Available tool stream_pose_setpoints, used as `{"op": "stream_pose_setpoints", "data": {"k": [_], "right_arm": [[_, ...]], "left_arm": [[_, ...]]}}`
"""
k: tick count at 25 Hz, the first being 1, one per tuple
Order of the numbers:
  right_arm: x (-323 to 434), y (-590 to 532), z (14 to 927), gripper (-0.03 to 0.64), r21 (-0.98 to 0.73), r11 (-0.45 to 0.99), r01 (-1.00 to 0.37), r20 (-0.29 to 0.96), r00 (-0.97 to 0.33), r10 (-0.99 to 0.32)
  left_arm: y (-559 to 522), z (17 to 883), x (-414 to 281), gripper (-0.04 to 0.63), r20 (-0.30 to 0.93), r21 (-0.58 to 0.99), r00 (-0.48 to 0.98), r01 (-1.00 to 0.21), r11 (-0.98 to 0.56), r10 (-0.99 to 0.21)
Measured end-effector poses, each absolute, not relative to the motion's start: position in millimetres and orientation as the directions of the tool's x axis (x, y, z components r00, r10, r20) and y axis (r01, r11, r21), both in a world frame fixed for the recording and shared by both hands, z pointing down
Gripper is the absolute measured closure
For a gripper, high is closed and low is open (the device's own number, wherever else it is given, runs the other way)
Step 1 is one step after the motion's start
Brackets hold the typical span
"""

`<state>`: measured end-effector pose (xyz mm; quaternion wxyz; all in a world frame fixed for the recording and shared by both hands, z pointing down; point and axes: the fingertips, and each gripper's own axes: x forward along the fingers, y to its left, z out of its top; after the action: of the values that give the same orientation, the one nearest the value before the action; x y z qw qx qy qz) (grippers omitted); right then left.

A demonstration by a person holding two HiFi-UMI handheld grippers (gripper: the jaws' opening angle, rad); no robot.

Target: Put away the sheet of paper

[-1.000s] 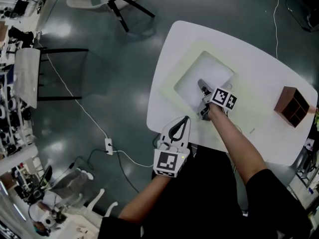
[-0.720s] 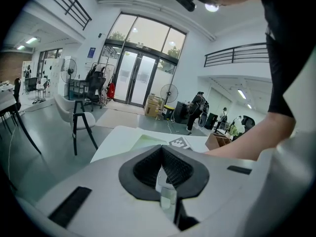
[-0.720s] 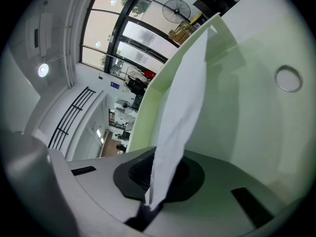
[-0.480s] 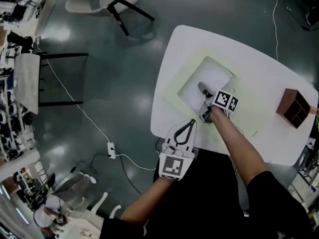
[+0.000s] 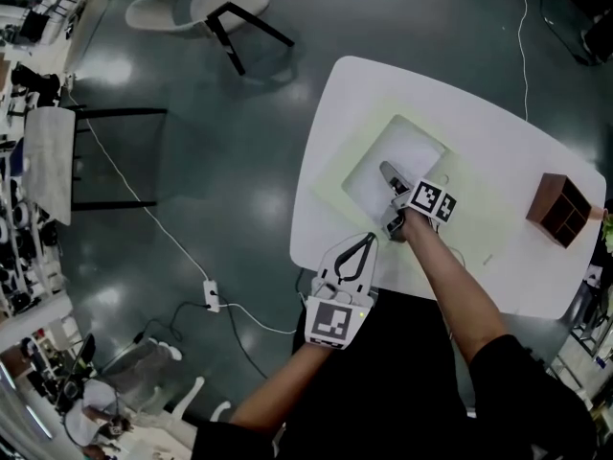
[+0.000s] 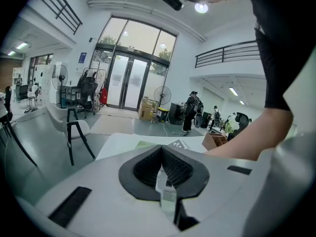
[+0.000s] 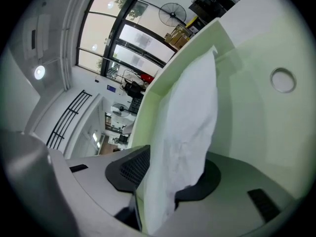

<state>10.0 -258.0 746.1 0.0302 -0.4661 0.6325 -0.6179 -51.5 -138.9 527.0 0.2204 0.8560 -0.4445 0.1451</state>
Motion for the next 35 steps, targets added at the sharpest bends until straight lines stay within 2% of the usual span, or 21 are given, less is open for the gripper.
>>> {"op": "stream_pose_setpoints", "data": {"k": [8, 15, 21, 27, 35], "right_arm": [[44.2, -247.7, 741.7, 0.382, -0.678, -0.24, -0.694, 0.661, -0.434, -0.613], [73.0, -234.5, 724.0, 0.38, -0.643, -0.249, -0.724, 0.677, -0.385, -0.628], [82.2, -216.8, 692.6, 0.38, -0.645, -0.18, -0.743, 0.66, -0.423, -0.62], [107.1, -180.5, 628.7, 0.38, -0.599, -0.086, -0.796, 0.629, -0.401, -0.666], [155.5, -117.7, 562.6, 0.382, -0.508, -0.126, -0.852, 0.622, -0.262, -0.737]], "left_arm": [[-134.1, 520.7, -60.6, 0.592, 0.417, 0.266, 0.56, -0.828, -0.493, -0.716], [-133.8, 514.7, -75.9, 0.592, 0.392, 0.273, 0.559, -0.829, -0.488, -0.731], [-140.2, 509.4, -91.4, 0.592, 0.378, 0.28, 0.565, -0.825, -0.492, -0.733], [-144.8, 507.0, -94.7, 0.592, 0.374, 0.288, 0.613, -0.79, -0.541, -0.696], [-169.4, 505.4, -73.5, 0.592, 0.334, 0.304, 0.691, -0.723, -0.62, -0.642]]}}
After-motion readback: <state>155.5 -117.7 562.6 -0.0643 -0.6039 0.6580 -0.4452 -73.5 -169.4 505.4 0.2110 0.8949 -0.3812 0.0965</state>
